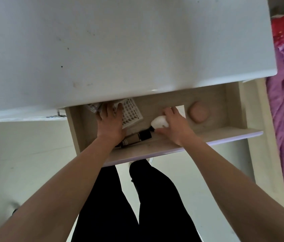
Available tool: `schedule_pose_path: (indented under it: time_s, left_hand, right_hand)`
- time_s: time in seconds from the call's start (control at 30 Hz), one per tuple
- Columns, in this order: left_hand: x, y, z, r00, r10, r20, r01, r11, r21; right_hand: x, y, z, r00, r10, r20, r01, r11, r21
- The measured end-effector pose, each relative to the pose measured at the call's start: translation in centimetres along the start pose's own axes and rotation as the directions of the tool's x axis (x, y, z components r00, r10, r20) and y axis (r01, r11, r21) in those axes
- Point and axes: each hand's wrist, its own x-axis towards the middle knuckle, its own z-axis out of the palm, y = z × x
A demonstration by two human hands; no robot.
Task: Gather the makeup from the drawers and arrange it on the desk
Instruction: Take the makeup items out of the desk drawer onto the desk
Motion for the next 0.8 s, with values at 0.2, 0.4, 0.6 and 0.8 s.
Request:
schedule_pose_path:
  time_s: [0.2,0.4,0.6,0.8]
  left_hand:
    - [0.5,0.6,-0.3,1.0,-0.016,0.021,0.015,1.0,0.021]
    - [0.6,0.5,-0.3,0.999,-0.008,0.036,0.007,0.999,0.032]
    - [0.8,0.3,-0.4,1.0,-0.003,0.024,0.003,1.0,0.022]
    - [-0.3,0.7,-1.9,1.0,0.028,0.014,-0.029,0.999,0.025]
  right_hand:
    - [-1.0,0.9,-1.9,0.874,0.383,-0.299,-0.255,0.885,0.389]
    - [-0.3,0.8,-0.6,0.907,0.368,-0.205,-0.365,0.929,0.05]
    - [0.8,1.6,0.6,0.946,0.274,-0.173,-0.292,0.953,-0.083]
    - [-0.1,1.2,-0.2,0.934,0.303,-0.187,-0.301,0.953,0.042]
